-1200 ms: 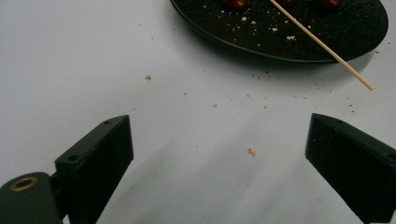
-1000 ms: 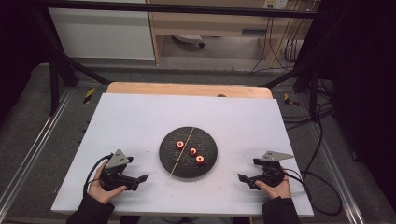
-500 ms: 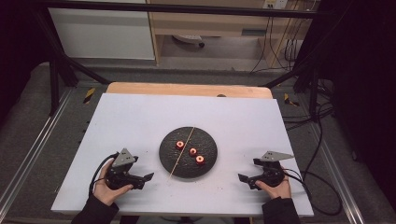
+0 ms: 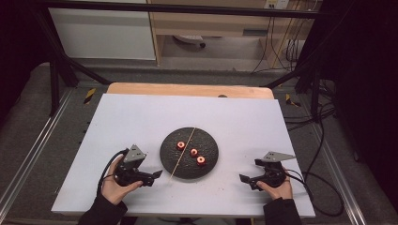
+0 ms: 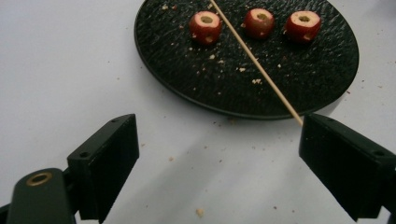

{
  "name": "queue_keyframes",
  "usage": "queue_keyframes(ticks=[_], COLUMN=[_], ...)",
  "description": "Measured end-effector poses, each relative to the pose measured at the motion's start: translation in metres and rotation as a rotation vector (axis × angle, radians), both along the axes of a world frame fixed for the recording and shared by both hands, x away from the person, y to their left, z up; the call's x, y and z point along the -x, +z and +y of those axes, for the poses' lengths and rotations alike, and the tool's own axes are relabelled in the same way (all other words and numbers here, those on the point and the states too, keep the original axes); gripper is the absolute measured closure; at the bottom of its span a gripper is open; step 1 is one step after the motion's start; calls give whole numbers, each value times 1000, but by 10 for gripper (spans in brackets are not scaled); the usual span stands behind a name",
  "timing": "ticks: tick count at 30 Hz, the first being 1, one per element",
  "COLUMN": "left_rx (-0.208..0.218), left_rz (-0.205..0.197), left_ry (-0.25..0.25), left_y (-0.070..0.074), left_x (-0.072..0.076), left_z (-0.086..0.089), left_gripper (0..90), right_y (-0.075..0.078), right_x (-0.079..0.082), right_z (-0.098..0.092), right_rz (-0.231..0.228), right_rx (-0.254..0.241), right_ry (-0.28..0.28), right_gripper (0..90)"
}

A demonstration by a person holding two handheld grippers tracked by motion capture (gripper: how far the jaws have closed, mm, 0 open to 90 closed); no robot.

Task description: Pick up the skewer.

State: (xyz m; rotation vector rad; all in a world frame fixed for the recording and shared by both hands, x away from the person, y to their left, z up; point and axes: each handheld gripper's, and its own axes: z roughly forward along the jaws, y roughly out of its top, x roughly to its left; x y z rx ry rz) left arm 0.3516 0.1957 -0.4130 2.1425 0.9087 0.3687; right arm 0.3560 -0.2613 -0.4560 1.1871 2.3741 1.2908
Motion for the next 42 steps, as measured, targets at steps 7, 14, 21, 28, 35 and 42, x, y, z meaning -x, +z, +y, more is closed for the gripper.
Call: queue_keyframes(ticks=[7, 14, 21, 28, 35, 42], left_rx=[-23, -38, -42, -51, -61, -80], left_rz=[11, 40, 78, 100, 104, 123], left_ry=[6, 13, 18, 33, 43, 52], left_y=[4, 6, 7, 6, 5, 5], left_x=[-7, -15, -22, -26, -29, -33], left_z=[-14, -26, -39, -50, -64, -75], left_gripper=[129, 157, 190, 269, 347, 443], right_y=[0, 0, 0, -1, -1, -1], right_x=[0, 0, 0, 0, 0, 0], right_z=[0, 0, 0, 1, 1, 1], right_rz=[2, 4, 5, 4, 5, 4], right_rx=[1, 0, -2, -1, -1, -2], right_ry=[1, 4, 5, 5, 5, 6], right_gripper=[12, 12, 12, 12, 12, 12])
